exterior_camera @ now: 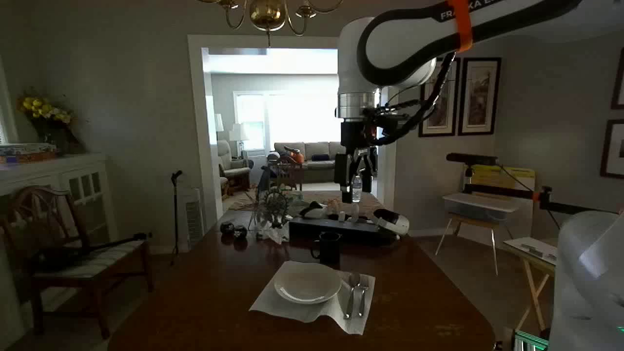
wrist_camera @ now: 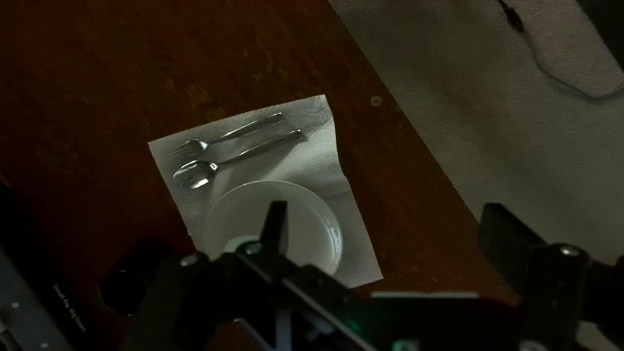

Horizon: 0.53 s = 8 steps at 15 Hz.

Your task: Straighten the table mat

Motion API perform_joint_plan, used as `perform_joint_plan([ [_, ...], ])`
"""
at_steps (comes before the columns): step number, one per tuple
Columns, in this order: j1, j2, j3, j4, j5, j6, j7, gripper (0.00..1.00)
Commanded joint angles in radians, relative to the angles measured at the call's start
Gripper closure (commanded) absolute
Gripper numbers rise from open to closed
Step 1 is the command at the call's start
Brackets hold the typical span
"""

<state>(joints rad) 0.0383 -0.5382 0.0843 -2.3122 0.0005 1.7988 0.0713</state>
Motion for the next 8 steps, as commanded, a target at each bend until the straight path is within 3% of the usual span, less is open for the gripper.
perform_joint_plan([
  [1,0.004,0.001,-0.003,0.002,-0.002,-0.002,0.002,0.0],
  [4,0.004,0.001,-0.003,0.002,-0.002,-0.002,0.002,0.0],
  [8,-0.032,0.063,-0.014,0.008,-0.034,0.107,0.037,0.0],
])
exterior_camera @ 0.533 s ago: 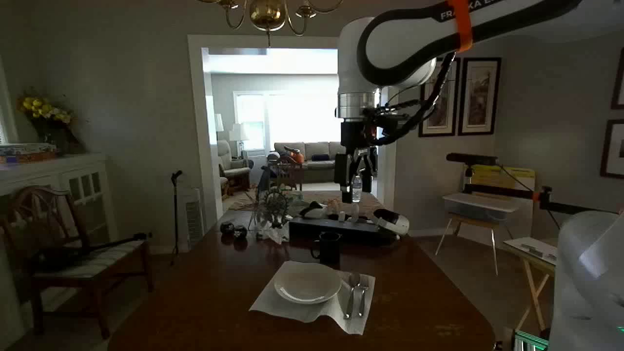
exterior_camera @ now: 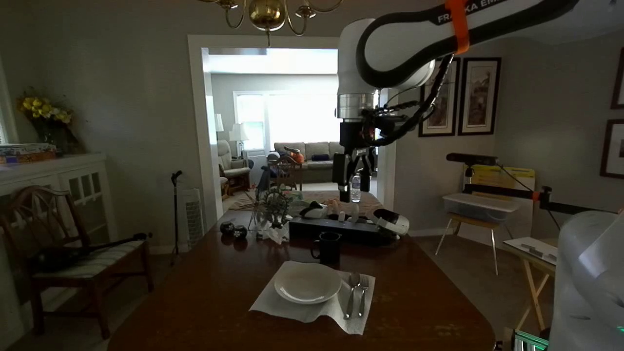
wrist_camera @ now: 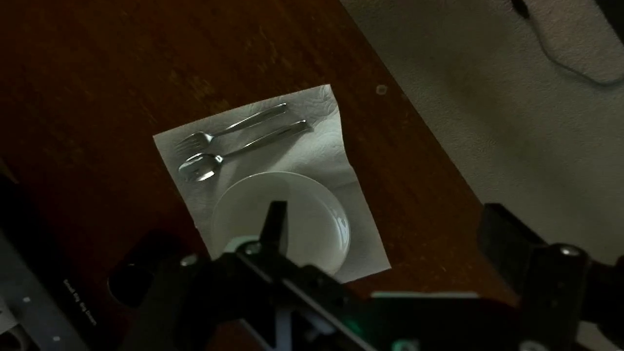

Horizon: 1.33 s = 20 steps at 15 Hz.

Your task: Straighten the table mat

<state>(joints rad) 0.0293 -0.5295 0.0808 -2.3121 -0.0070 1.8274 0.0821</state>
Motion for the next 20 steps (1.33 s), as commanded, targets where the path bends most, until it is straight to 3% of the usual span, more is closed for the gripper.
perform_joint_plan([
  [1,-0.029,0.07,-0.018,0.006,-0.029,0.124,0.024,0.0],
  [5,-0.05,0.187,-0.06,0.021,-0.061,0.333,-0.04,0.0],
  [8,-0.039,0.319,-0.092,0.044,-0.07,0.509,-0.163,0.0],
  [11,-0.036,0.451,-0.099,0.124,-0.052,0.519,-0.224,0.0],
  [17,-0.049,0.676,-0.092,0.324,-0.058,0.423,-0.336,0.0],
  [18,-0.047,0.599,-0.09,0.241,-0.058,0.481,-0.291,0.0],
  [20,-0.049,0.652,-0.089,0.287,-0.058,0.462,-0.312,0.0],
])
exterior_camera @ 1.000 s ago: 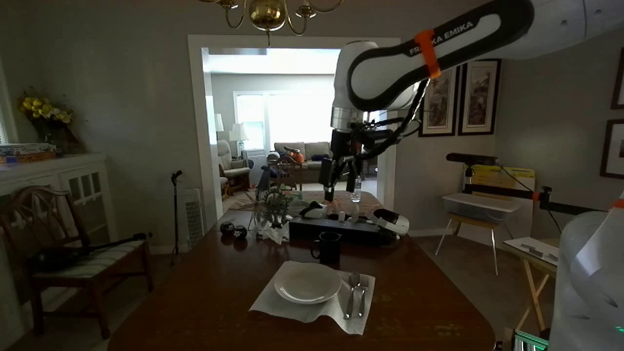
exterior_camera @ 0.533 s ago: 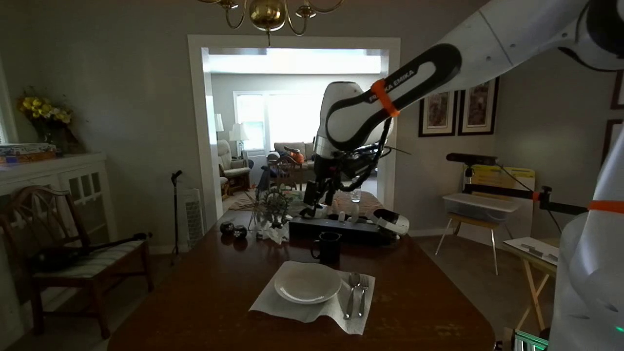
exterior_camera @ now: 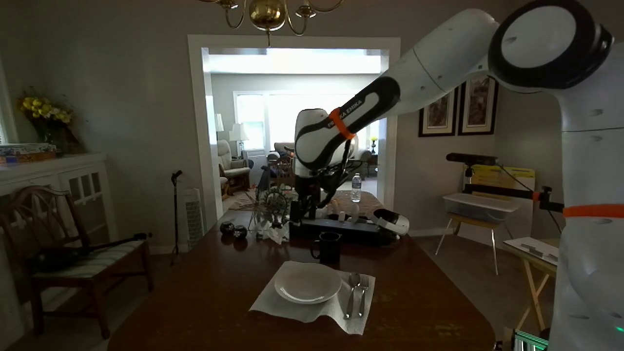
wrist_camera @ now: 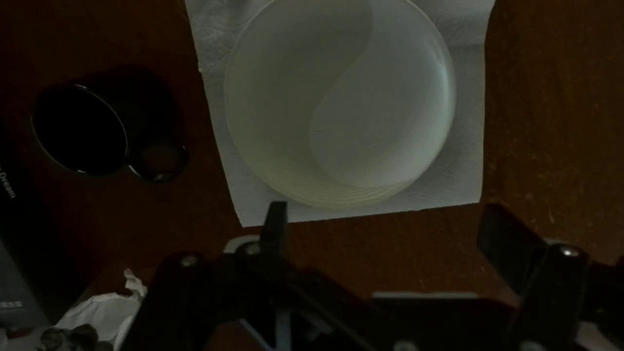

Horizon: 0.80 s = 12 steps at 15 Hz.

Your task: Straighten the table mat

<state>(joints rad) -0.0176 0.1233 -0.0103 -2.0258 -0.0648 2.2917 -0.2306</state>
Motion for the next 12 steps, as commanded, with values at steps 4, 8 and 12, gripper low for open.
perform_joint_plan([
  [4,-0.003,0.019,0.003,0.023,-0.001,-0.01,-0.007,0.0],
  [8,-0.02,0.142,-0.01,0.134,0.014,-0.018,0.016,0.0],
  [12,-0.023,0.264,-0.019,0.236,-0.012,-0.038,0.055,0.0],
])
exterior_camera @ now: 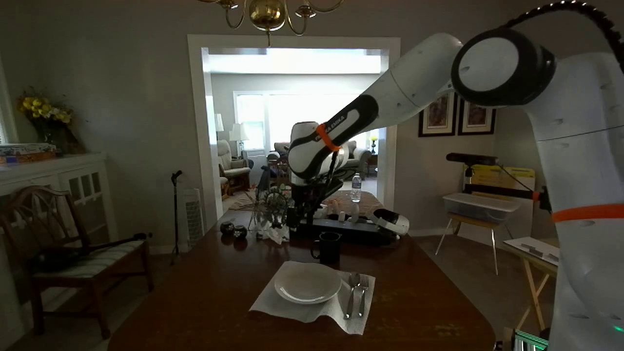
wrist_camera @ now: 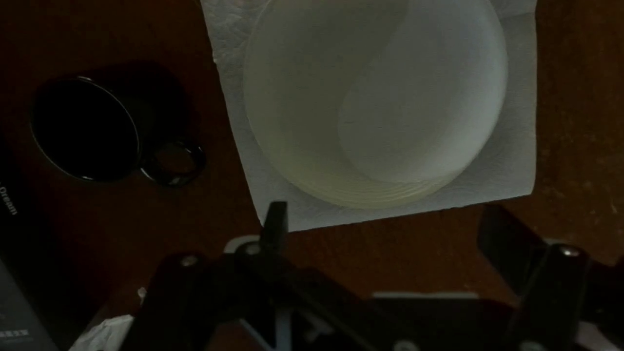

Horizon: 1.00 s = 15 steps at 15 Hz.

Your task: Straighten the table mat

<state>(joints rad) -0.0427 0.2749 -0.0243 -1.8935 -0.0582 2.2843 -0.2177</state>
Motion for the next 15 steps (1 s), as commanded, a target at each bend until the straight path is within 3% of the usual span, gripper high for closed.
perform_joint_plan([
  [1,0.003,0.141,-0.005,0.129,-0.017,-0.037,0.046,0.05],
  [2,0.007,0.168,-0.004,0.145,-0.018,-0.039,0.058,0.26],
  [4,0.011,0.216,-0.004,0.182,-0.014,-0.036,0.083,0.3],
  [12,0.003,0.342,0.001,0.298,-0.004,-0.037,0.103,0.94],
  [15,0.007,0.365,-0.002,0.322,-0.006,-0.088,0.116,1.0],
])
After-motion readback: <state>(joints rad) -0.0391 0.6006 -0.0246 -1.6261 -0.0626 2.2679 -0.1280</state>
